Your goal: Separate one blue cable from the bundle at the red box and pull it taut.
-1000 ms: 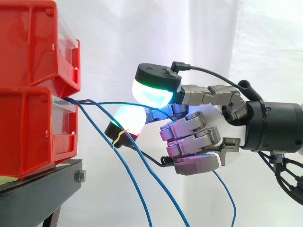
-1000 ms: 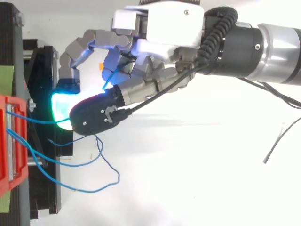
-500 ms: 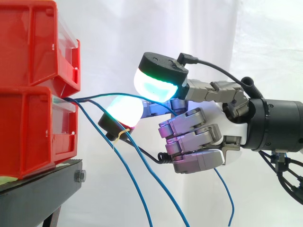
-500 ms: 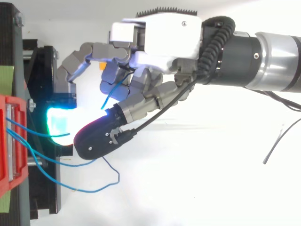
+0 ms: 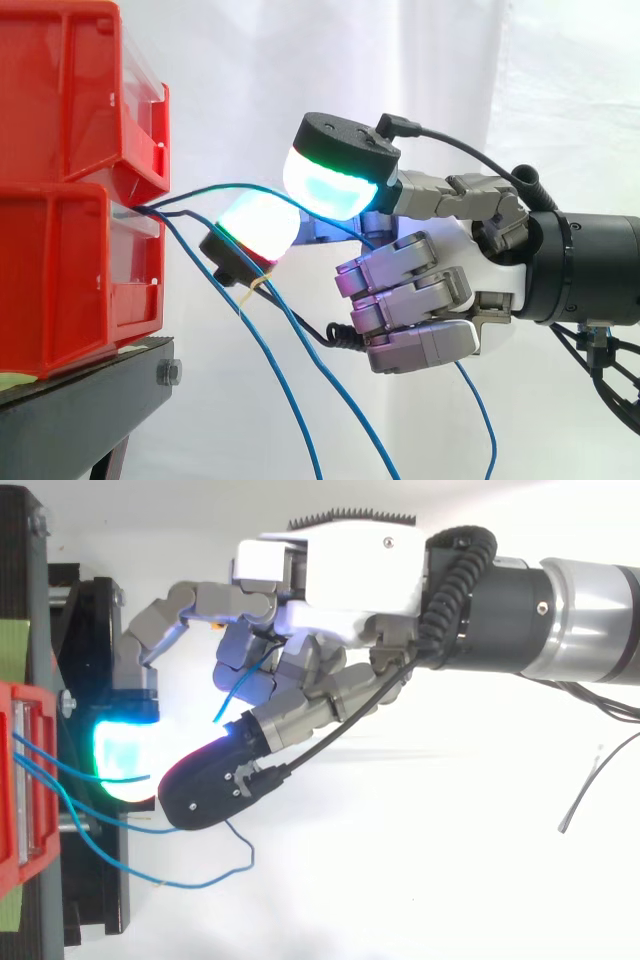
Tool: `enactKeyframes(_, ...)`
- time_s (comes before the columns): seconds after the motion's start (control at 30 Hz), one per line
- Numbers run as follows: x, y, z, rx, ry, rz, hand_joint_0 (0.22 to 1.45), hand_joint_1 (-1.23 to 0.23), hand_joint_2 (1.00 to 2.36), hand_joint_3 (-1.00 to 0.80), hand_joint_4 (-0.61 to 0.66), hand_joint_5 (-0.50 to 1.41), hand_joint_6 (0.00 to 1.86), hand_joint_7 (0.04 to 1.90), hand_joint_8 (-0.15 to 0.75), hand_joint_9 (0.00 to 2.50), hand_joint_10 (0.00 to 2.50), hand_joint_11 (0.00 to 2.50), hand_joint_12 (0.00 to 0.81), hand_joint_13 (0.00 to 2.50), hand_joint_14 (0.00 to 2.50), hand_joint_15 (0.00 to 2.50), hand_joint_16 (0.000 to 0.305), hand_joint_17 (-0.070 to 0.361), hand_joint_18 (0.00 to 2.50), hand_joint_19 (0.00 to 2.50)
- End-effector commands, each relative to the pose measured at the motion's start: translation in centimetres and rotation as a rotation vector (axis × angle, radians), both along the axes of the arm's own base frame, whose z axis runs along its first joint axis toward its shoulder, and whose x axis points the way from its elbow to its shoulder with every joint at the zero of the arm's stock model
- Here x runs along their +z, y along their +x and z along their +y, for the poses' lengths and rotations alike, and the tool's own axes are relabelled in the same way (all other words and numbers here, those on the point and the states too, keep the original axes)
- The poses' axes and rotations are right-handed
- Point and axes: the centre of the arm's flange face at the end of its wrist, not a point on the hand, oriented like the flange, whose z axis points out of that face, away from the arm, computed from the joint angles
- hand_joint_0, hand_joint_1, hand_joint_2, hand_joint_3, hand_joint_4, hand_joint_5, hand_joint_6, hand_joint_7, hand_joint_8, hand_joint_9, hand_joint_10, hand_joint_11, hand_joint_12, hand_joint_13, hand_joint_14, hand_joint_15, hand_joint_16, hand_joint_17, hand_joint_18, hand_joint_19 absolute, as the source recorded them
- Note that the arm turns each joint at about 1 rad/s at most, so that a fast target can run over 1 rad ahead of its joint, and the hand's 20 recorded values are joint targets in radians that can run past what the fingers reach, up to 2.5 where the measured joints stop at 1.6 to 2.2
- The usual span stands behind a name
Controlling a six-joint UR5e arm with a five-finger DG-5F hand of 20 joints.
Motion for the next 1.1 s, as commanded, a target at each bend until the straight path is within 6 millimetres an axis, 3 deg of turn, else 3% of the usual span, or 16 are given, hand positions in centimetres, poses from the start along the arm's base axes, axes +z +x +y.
enactKeyframes(0.0, 0.1, 0.0, 0.03, 0.0, 0.0, -0.002, 0.61, -0.83, 1.03, -0.14, -0.16, -0.19, 0.88, 0.86, 0.435, 1.53, 2.5, 2.5, 0.433, 1.61, 2.5, 1.58, 0.164, 0.123, 2.27, 1.34)
enactKeyframes(0.3, -0.35, -0.11, 0.19, 0.006, 0.0, 0.004, 0.6, -0.84, 1.02, -0.09, -0.08, -0.17, 0.87, 0.87, 0.398, 1.46, 2.5, 2.42, 0.424, 1.56, 2.5, 1.58, 0.191, 0.143, 2.32, 1.44)
enactKeyframes(0.33, -0.22, -0.11, 0.19, 0.006, 0.0, 0.001, 0.6, -0.84, 1.02, -0.09, -0.08, -0.17, 0.88, 0.87, 0.393, 1.45, 2.5, 2.42, 0.421, 1.55, 2.5, 1.58, 0.062, 0.14, 2.32, 1.46)
enactKeyframes(0.53, -0.34, -0.1, 0.22, 0.009, -0.001, 0.003, 0.59, -0.84, 1.02, -0.01, -0.1, -0.16, 0.88, 0.86, 0.38, 1.37, 2.5, 2.31, 0.427, 1.47, 2.5, 1.54, 0.064, 0.145, 2.19, 1.38)
enactKeyframes(0.7, -0.4, -0.14, 0.34, 0.011, -0.001, 0.009, 0.59, -0.85, 1.0, 0.04, -0.04, -0.14, 0.89, 0.89, 0.281, 1.18, 2.5, 2.12, 0.444, 1.36, 2.5, 1.44, 0.072, 0.163, 2.04, 1.26)
enactKeyframes(0.77, -0.4, -0.15, 0.22, 0.009, -0.001, 0.009, 0.55, -0.8, 1.13, -0.03, 0.05, -0.14, 0.89, 0.9, 0.304, 1.12, 2.5, 2.05, 0.467, 1.34, 2.5, 1.39, 0.078, 0.175, 1.97, 1.19)
enactKeyframes(0.83, -0.38, -0.12, 0.34, 0.011, -0.001, 0.007, 0.56, -0.78, 1.1, -0.04, 0.08, -0.14, 0.89, 0.9, 0.313, 1.1, 2.5, 2.03, 0.463, 1.32, 2.5, 1.37, 0.077, 0.174, 1.93, 1.21)
enactKeyframes(0.87, -0.38, -0.12, 0.34, 0.011, -0.001, 0.007, 0.58, -0.77, 1.01, -0.03, 0.09, -0.14, 0.89, 0.89, 0.32, 1.08, 2.5, 2.01, 0.465, 1.31, 2.5, 1.36, 0.077, 0.173, 1.91, 1.23)
enactKeyframes(1.07, -0.4, -0.14, 0.34, 0.011, -0.001, 0.009, 0.57, -0.7, 1.01, -0.13, 0.13, -0.15, 0.89, 0.9, 0.335, 1.02, 2.5, 2.0, 0.454, 1.26, 2.5, 1.31, 0.071, 0.159, 1.83, 1.35)
